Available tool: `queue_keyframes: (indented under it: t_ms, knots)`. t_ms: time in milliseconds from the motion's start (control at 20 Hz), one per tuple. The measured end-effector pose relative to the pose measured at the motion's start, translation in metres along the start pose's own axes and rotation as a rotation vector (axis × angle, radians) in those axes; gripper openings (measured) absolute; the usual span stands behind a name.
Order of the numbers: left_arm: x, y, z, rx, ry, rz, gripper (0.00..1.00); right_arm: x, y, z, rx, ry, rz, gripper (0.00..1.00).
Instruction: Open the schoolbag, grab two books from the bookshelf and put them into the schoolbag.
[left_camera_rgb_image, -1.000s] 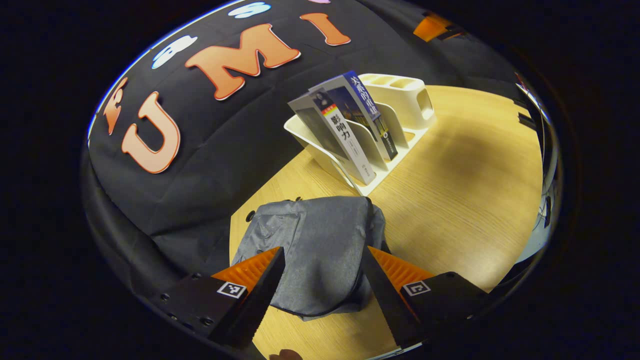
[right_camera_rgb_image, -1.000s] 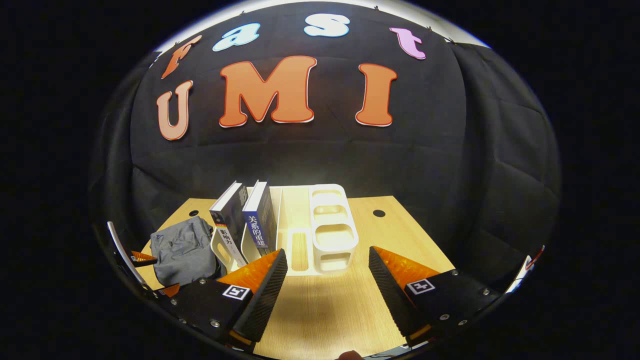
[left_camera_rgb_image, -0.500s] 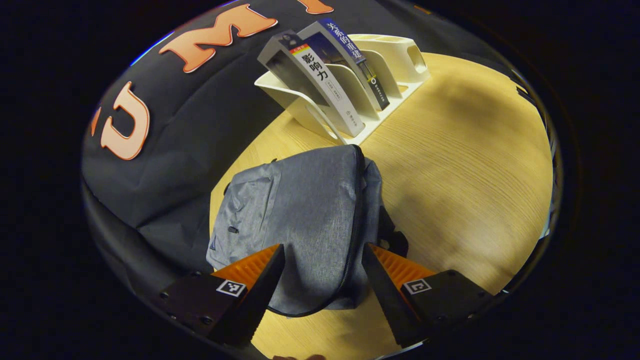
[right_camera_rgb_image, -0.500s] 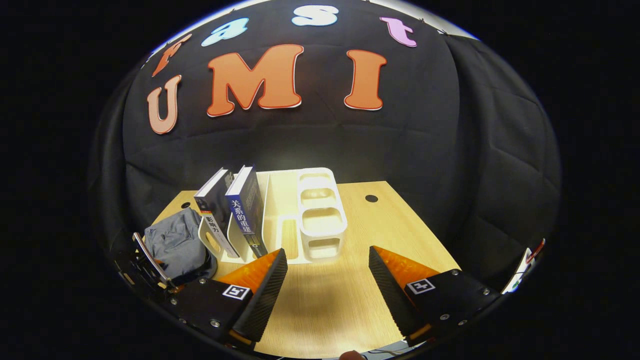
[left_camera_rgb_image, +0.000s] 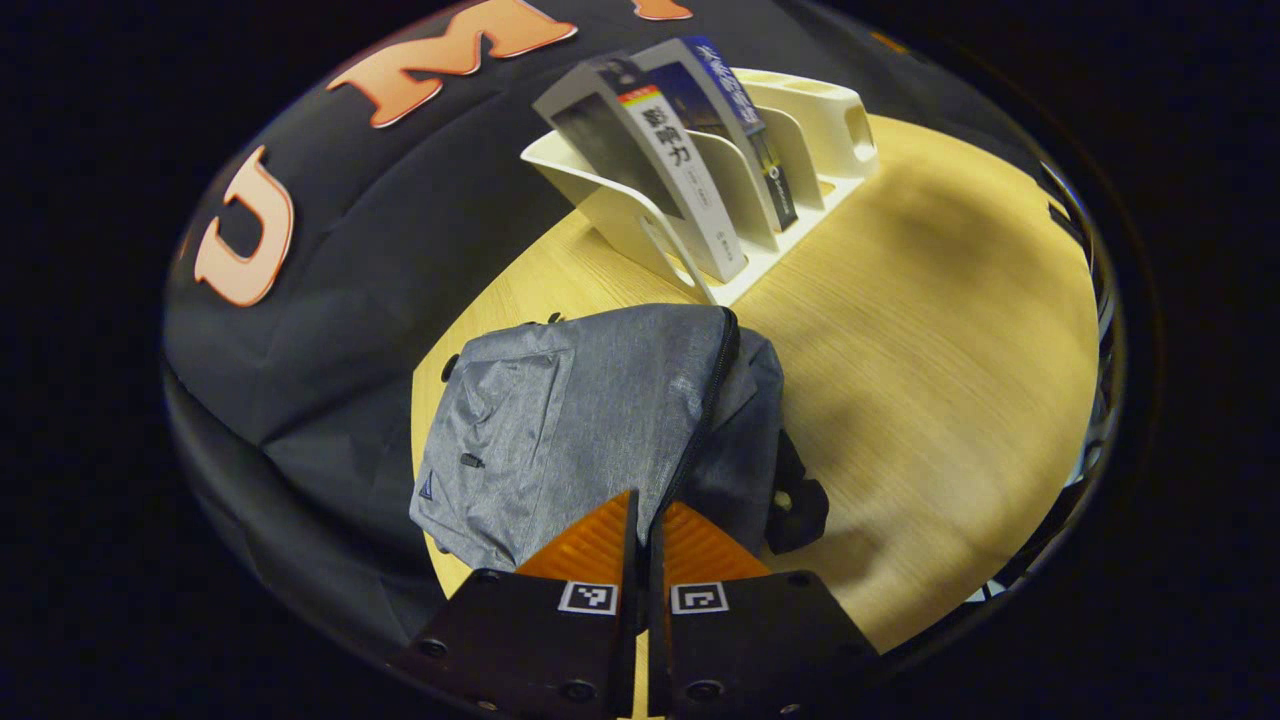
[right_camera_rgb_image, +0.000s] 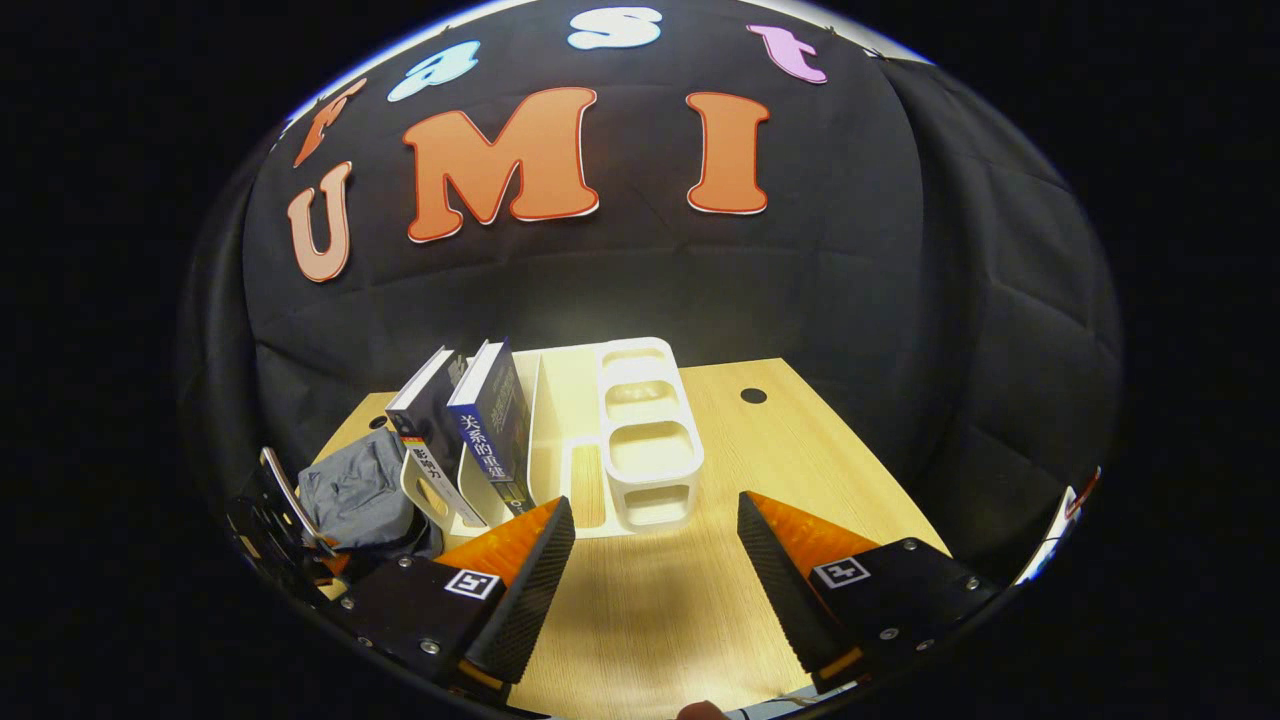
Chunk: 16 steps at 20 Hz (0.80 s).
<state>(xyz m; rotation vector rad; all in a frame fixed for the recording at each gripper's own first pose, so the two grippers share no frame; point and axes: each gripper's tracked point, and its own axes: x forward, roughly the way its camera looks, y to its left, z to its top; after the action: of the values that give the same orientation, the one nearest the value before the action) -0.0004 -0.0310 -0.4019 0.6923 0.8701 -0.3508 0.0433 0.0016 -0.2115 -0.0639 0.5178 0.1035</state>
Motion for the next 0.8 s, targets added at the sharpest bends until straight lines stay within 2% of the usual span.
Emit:
queue_keyframes:
  t_ms: [100,400,600,800]
  knots:
    - [-0.007,0.010,0.004,0.013,0.017,-0.025,0.05,0.001,0.007,0.000,0.008,0.001,0.013,0.98]
    - [-0.052,0.053,0.038,0.116,-0.001,-0.012,0.04,0.003,0.032,-0.005,-0.003,0.008,0.040,0.98]
    - [-0.073,0.084,0.054,0.094,0.006,-0.043,0.03,-0.001,0.048,-0.004,-0.019,0.007,0.062,0.98]
    - [-0.089,0.121,0.076,0.048,-0.018,-0.064,0.03,-0.006,0.048,0.007,-0.060,-0.008,0.058,0.98]
